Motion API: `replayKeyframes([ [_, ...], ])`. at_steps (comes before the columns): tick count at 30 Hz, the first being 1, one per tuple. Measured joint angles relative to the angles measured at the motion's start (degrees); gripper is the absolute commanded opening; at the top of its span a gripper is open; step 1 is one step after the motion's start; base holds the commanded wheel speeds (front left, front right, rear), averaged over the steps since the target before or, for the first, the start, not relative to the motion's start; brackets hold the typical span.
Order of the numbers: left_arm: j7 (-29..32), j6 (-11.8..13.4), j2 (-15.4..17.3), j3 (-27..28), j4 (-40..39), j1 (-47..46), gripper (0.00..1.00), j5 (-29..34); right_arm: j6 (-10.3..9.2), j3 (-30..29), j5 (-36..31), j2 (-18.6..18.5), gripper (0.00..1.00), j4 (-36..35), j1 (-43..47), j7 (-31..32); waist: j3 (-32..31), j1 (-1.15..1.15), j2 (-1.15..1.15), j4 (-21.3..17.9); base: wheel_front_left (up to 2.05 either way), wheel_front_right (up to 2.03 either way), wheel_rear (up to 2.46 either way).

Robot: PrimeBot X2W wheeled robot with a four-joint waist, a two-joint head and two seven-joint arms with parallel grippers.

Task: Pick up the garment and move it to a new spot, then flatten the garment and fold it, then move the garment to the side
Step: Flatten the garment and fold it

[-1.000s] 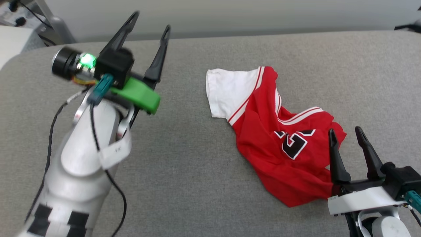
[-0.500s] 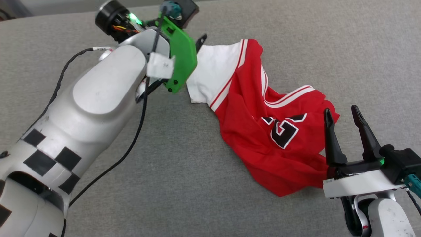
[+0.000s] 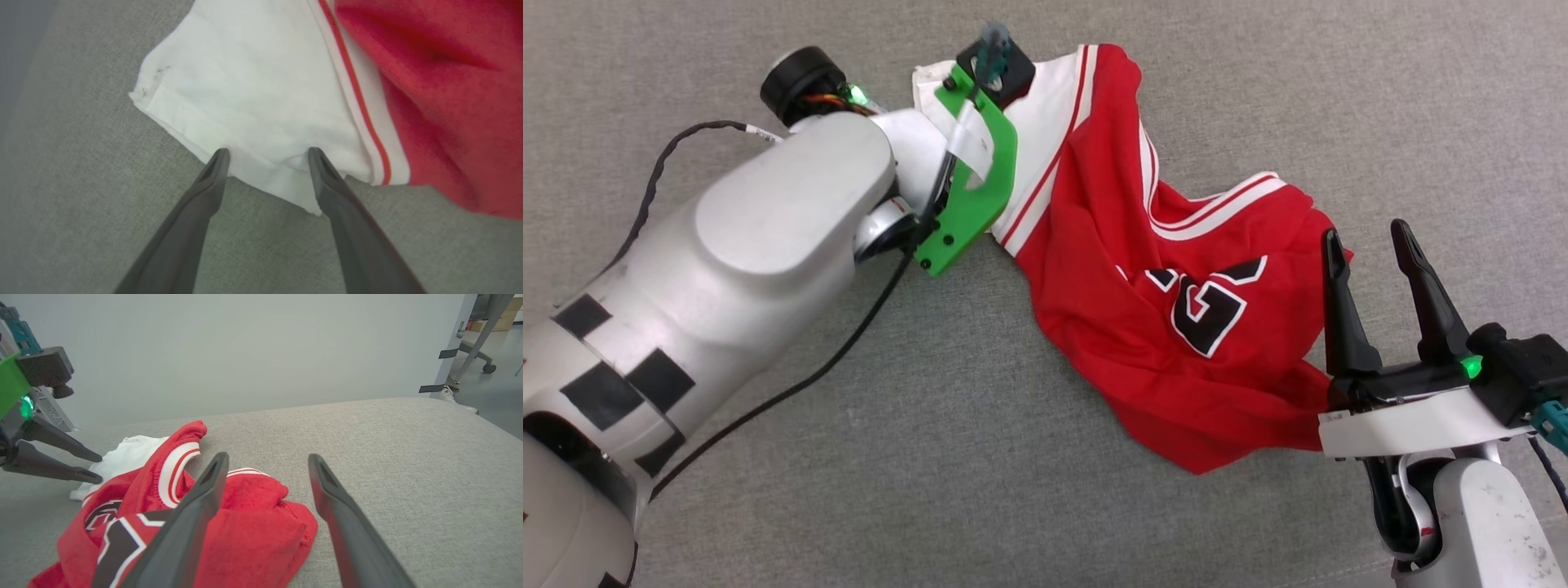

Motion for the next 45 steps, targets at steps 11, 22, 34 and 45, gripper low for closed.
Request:
replayKeyframes([
  [11,8.5,0.0,2.8,2.1,-6.5,2.6,0.0,5.7,-0.01,0.3,0.4,0.0,1.0,0.1,-1.4,0.0,2.4,-0.01,0.0,-1.4,0.0,0.0,0.0],
  [22,-6.7,0.0,5.8,-0.2,-8.6,4.6,0.0,6.9,-0.01,-1.2,-0.2,0.0,1.0,0.6,0.7,0.0,-1.6,0.0,0.0,1.2,0.0,0.0,0.0],
  [34,-20.1,1.8,12.7,0.9,-7.1,10.5,0.0,5.5,0.0,-2.4,-0.8,0.0,1.0,1.0,5.1,0.0,-8.8,-0.01,0.0,6.5,0.0,0.0,0.0],
  [45,-26.8,10.2,20.9,3.3,-10.3,26.3,0.0,-2.3,-0.01,-3.1,-1.2,0.0,1.0,1.2,7.1,0.0,-12.5,-0.01,0.0,9.6,0.0,0.0,0.0],
])
